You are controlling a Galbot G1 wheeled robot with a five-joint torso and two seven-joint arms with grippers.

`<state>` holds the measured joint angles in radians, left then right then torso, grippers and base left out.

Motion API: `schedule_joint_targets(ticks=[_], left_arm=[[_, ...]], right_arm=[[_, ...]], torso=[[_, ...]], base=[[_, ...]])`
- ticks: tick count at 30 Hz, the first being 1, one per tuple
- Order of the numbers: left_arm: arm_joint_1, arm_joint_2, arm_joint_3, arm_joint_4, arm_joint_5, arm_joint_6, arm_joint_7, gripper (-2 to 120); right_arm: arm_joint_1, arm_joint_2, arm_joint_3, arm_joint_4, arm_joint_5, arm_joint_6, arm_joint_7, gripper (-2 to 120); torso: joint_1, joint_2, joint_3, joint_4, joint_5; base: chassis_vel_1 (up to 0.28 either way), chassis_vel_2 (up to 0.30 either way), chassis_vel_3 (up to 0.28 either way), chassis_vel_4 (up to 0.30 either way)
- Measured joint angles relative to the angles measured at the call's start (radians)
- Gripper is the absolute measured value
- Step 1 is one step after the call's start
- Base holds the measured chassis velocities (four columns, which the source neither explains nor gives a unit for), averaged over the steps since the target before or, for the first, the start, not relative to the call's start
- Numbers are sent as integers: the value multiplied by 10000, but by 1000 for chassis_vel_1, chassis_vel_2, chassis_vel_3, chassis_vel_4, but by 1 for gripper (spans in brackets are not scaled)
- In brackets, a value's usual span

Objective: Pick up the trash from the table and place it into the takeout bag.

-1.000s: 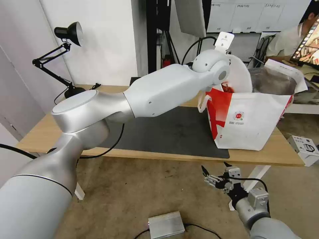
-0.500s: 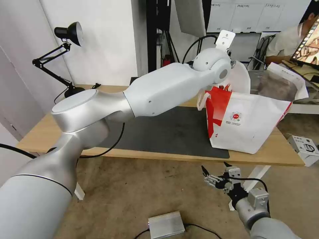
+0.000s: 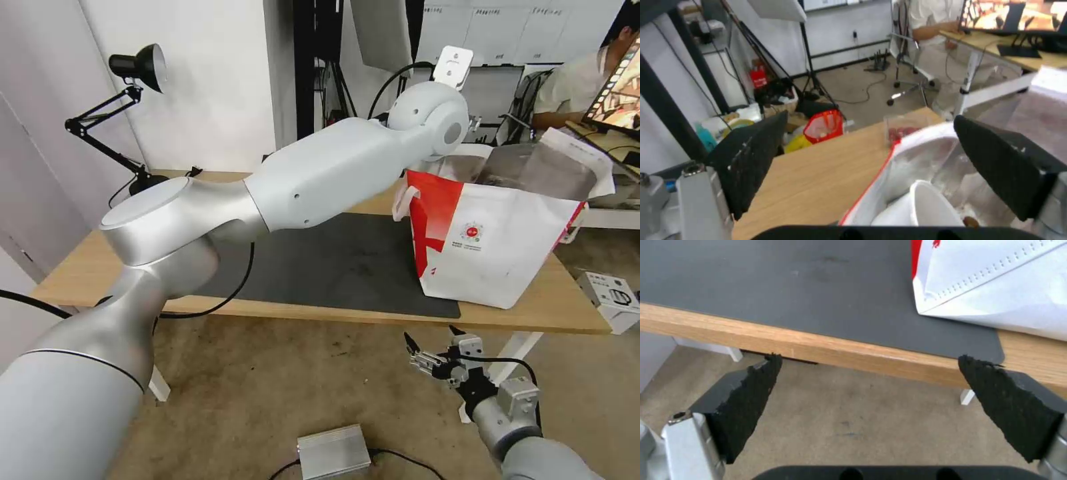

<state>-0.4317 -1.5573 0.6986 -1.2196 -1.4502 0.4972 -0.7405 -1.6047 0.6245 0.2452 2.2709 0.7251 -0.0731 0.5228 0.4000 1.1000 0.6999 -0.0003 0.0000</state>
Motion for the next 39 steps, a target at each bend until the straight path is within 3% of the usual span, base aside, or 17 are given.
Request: schedule_joint_targets(ticks=[4, 5, 8, 9, 13, 18, 26, 30, 31, 35, 36, 39], left_arm=[[250, 1104, -61, -1138, 6, -222, -381, 100], [250, 1104, -61, -1138, 6, -222, -381, 100], [734, 2358, -147, -2397, 21, -342, -723, 100], [734, 2358, -147, -2397, 21, -342, -723, 100], [1284, 4031, -177, -3911, -40, -527, -831, 100], [1732, 4936, -393, -4728, -75, -671, -886, 100], [3255, 6539, -1421, -6361, -32, -698, -1288, 100], [5085, 7643, -2627, -7262, 330, -695, -1240, 100], [5085, 7643, -2627, -7262, 330, -695, -1240, 100], [7177, 8618, -4215, -8256, 965, -698, -1005, 100], [7177, 8618, -4215, -8256, 965, -698, -1005, 100], [9385, 9145, -5734, -9072, 1515, -716, -767, 100]], right_arm=[[0, 0, 0, 0, 0, 0, 0, 100], [0, 0, 0, 0, 0, 0, 0, 100], [1, 0, 0, 1, 0, 0, -1, 100], [1, 0, 0, 1, 0, 0, -1, 100], [0, 0, 0, 1, 0, 0, 0, 100], [0, 0, 0, 0, 0, 0, 0, 100], [0, 0, 0, 0, 0, 0, 0, 100], [0, -1, 0, 1, 0, 0, 0, 100], [0, -1, 0, 1, 0, 0, 0, 100], [1, -1, 0, 1, 0, 0, -1, 100], [1, -1, 0, 1, 0, 0, -1, 100], [0, -1, 0, 1, 0, 0, 0, 100]], torso=[[0, 0, 0, 4, -3], [0, 0, 0, 4, -3], [1, 0, 1, 3, -6], [1, 0, 1, 3, -6], [0, 0, 0, 9, -8], [0, 0, 0, 5, -5], [0, 0, 0, 3, -5], [0, 0, 0, 3, -5], [0, 0, 0, 3, -5], [0, 1, 0, 4, -6], [0, 1, 0, 4, -6], [-1, 1, 0, 5, -4]], base=[[0, 0, 0, 0], [0, 0, 0, 0], [0, 0, 0, 0], [0, 0, 0, 0], [0, 0, 0, 0], [0, 0, 0, 0], [0, 0, 0, 0], [0, 0, 0, 0], [0, 0, 0, 0], [0, 0, 0, 0], [0, 0, 0, 0], [0, 0, 0, 0]])
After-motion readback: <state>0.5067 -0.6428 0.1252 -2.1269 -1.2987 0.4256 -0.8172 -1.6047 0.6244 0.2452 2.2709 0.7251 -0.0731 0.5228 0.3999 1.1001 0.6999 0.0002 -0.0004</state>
